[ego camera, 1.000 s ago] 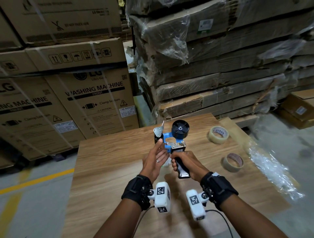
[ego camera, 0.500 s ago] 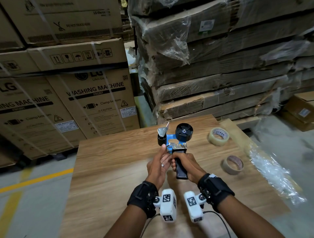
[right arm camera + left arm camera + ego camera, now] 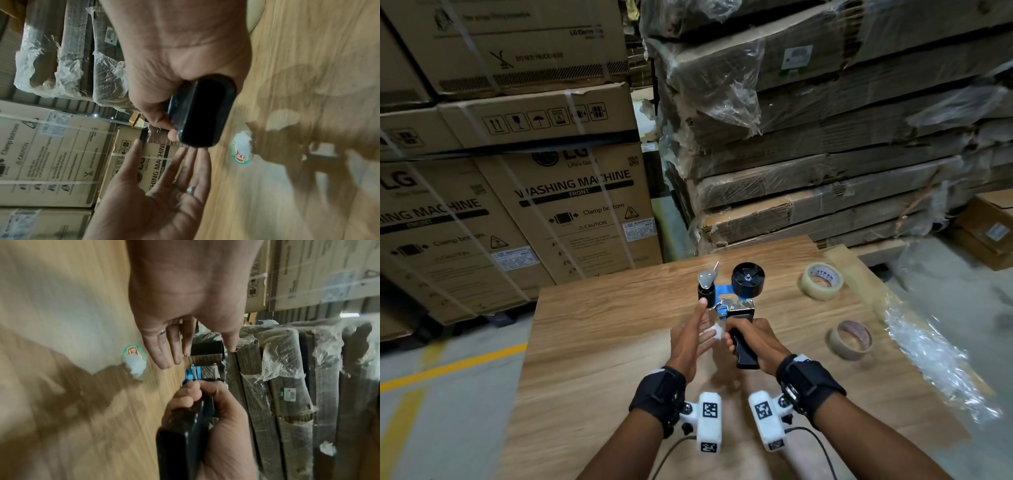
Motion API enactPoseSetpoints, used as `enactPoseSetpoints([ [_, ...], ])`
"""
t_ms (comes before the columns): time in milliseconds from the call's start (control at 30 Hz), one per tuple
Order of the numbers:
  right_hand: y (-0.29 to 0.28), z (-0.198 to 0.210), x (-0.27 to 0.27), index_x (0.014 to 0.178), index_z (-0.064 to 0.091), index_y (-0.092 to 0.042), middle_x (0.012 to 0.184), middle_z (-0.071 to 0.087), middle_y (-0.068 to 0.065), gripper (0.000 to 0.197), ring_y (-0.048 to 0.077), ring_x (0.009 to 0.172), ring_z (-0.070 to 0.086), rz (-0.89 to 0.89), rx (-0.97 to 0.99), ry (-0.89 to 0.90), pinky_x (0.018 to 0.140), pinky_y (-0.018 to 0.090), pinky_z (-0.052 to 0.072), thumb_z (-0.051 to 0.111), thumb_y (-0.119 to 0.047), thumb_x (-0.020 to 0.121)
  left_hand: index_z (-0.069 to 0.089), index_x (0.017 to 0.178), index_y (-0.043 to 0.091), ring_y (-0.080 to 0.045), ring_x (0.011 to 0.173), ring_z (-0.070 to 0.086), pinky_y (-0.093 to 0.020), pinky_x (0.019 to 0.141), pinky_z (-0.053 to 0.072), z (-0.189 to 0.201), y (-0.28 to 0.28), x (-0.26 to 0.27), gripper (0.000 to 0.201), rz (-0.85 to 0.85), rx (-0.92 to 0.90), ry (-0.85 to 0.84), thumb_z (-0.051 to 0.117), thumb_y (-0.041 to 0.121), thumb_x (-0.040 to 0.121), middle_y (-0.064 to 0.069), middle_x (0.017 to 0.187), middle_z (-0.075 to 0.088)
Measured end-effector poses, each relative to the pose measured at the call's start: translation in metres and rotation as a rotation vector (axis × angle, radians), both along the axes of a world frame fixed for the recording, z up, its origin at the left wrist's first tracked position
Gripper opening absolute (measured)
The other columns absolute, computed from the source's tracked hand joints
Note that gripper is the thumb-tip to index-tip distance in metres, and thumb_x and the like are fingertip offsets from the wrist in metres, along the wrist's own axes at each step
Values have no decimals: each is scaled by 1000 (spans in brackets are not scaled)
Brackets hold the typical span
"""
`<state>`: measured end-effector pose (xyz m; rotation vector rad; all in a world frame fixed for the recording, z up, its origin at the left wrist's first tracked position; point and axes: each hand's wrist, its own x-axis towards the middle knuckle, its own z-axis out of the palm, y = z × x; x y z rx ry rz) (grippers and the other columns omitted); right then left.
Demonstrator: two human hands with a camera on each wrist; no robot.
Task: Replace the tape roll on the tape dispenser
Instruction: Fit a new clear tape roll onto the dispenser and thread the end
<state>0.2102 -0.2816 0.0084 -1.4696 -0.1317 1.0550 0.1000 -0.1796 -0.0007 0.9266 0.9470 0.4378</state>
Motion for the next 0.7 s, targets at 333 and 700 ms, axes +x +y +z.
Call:
enactPoseSetpoints([
  [333, -2, -45, -10, 69, 60, -1, 65, 61, 23, 15, 26, 48, 51, 61, -121, -20, 48, 31, 45, 71, -6, 79, 74, 89, 19, -19, 81, 63, -34, 69, 52, -27, 41, -18, 31, -98, 412, 299, 55, 42, 99, -6, 98, 75],
  [700, -6, -84, -30, 81, 69, 6, 66, 65, 20, 13, 23, 45, 54, 70, -192, -21, 44, 27, 46, 71, -5, 85, 73, 76, 21, -20, 79, 64, -49, 85, 55, -55, 48, -33, 29, -169, 517, 380, 58, 42, 90, -6, 87, 76],
])
